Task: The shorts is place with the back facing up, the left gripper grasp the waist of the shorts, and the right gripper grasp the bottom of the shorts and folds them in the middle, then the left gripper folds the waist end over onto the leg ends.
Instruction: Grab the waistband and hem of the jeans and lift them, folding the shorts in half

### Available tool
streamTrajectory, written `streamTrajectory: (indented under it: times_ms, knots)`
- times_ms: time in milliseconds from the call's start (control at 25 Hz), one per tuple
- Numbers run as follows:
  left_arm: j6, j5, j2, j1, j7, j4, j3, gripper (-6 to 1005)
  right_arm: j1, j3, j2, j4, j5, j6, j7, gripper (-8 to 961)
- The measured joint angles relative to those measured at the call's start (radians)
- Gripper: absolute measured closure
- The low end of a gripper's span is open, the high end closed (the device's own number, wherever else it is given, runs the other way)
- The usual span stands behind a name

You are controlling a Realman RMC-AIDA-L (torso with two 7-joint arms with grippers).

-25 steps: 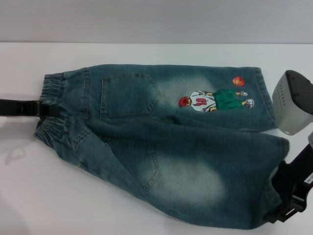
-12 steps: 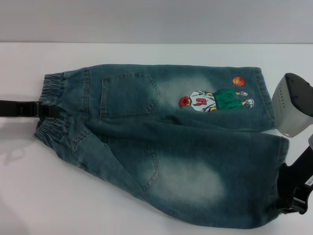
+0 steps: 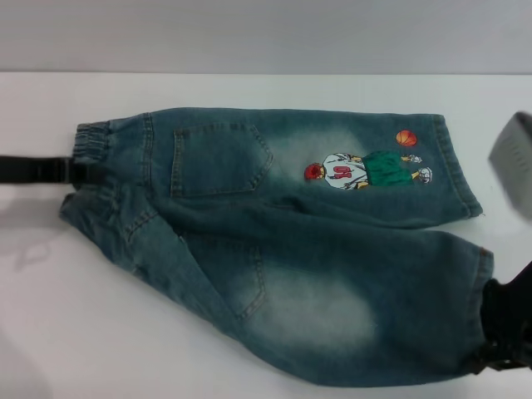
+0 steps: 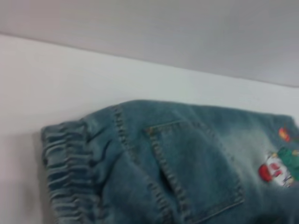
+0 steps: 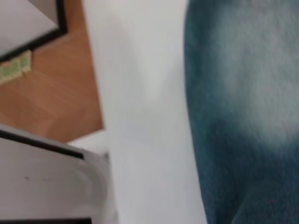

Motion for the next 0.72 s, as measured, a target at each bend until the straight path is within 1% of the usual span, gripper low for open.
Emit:
streamTrajectory:
  times_ms: [40, 120, 200, 240, 320, 400, 560, 720]
  knots:
    - [0.007, -0.032, 0.004, -0.004, 0.0, -0.001, 0.0, 947, -0.006, 0.022, -0.003, -0.023, 0.024, -0.028, -0.015, 954]
    - [0.008, -0.05, 0.005, -0.006, 0.0, 0.0, -0.001, 947, -0.013, 0.068, -0.011, -0.06, 0.065, -0.069, -0.039, 954]
    - [0.004, -0.093, 0.008, -0.006, 0.0, 0.004, -0.002, 947, -0.022, 0.132, -0.023, -0.095, 0.108, -0.105, -0.063, 954]
    - [0.004, -0.102, 0.009, -0.005, 0.0, 0.004, -0.002, 946, -0.022, 0.132, -0.023, -0.095, 0.108, -0.105, -0.063, 954]
    - [0.002, -0.131, 0.013, -0.003, -0.002, 0.006, -0.003, 946, -0.023, 0.168, -0.029, -0.103, 0.116, -0.117, -0.076, 955]
    - [0.001, -0.139, 0.013, -0.001, -0.002, 0.009, -0.004, 946, -0.022, 0.186, -0.032, -0.104, 0.116, -0.122, -0.084, 955]
    - [-0.003, -0.152, 0.009, 0.01, 0.0, 0.03, -0.053, 946, -0.023, 0.201, -0.033, -0.104, 0.117, -0.122, -0.09, 955]
    - [-0.024, -0.154, 0.007, 0.018, 0.006, 0.03, -0.066, 946, -0.028, 0.239, -0.033, -0.102, 0.117, -0.113, -0.103, 954]
